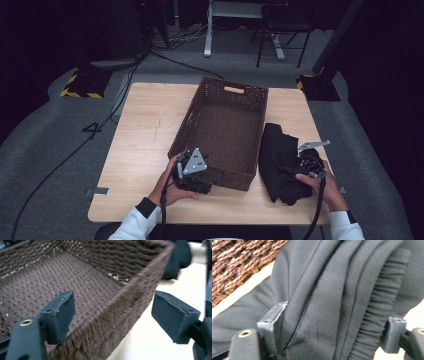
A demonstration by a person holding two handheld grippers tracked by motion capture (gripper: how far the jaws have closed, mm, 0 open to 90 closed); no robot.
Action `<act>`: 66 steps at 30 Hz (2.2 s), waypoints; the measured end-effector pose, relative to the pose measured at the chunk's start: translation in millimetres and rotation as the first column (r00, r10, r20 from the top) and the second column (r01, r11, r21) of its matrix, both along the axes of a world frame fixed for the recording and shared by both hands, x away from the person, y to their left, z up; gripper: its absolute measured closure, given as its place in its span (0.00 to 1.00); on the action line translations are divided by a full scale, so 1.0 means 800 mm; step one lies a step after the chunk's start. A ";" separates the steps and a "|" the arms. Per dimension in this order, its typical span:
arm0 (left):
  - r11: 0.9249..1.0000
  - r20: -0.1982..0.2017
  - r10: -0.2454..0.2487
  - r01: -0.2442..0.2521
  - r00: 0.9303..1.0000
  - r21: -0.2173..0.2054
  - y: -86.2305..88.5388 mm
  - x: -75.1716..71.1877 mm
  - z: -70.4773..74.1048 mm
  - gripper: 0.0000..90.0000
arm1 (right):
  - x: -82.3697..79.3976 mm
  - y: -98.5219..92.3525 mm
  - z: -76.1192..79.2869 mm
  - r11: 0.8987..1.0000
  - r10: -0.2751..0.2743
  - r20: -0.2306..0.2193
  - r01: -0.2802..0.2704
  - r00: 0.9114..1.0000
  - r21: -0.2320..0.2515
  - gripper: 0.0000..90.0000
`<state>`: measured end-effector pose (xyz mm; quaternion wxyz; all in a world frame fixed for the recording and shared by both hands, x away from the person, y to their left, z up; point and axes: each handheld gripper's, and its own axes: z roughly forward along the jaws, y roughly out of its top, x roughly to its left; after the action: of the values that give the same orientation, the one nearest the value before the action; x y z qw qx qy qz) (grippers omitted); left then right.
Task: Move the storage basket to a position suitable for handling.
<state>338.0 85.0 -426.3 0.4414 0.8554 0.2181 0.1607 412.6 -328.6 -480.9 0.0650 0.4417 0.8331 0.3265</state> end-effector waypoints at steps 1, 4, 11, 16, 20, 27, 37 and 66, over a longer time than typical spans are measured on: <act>1.000 -0.009 0.006 -0.006 1.000 0.012 -0.002 0.006 -0.004 0.28 | -0.001 0.000 0.001 1.000 0.007 -0.002 -0.007 1.000 0.002 0.31; 1.000 -0.014 -0.008 0.008 1.000 -0.005 -0.002 0.015 -0.007 0.30 | 0.000 0.001 0.004 0.999 0.042 -0.014 -0.042 0.999 0.014 0.42; 1.000 0.000 -0.026 0.026 1.000 0.004 -0.007 0.035 -0.008 0.33 | -0.001 0.001 0.004 0.996 0.081 -0.022 -0.080 0.996 0.044 0.54; 0.999 -0.014 -0.032 0.032 0.999 0.016 -0.008 0.053 -0.006 0.36 | -0.004 -0.001 0.007 0.992 0.112 -0.017 -0.111 0.994 0.066 0.64; 0.999 -0.024 -0.027 0.028 0.999 0.024 0.001 0.059 -0.004 0.35 | -0.008 -0.002 0.009 0.991 0.114 0.003 -0.114 0.993 0.065 0.66; 0.998 -0.012 0.033 -0.032 0.999 0.062 0.019 0.060 0.001 0.30 | -0.009 -0.004 0.006 1.000 0.016 0.019 -0.016 1.000 0.024 0.31; 0.998 -0.018 0.018 -0.017 1.000 0.056 0.027 0.060 0.001 0.29 | -0.003 0.000 -0.004 0.999 0.021 -0.005 -0.021 1.000 0.048 0.18; 0.976 -0.117 0.079 -0.053 0.990 0.211 0.091 -0.015 -0.055 0.18 | -0.017 0.005 0.006 0.983 0.147 0.025 -0.149 0.989 0.104 0.68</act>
<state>326.1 157.8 -470.6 0.3296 0.8975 0.2556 0.1434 399.4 -324.5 -476.5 0.0245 0.3786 0.8447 0.3777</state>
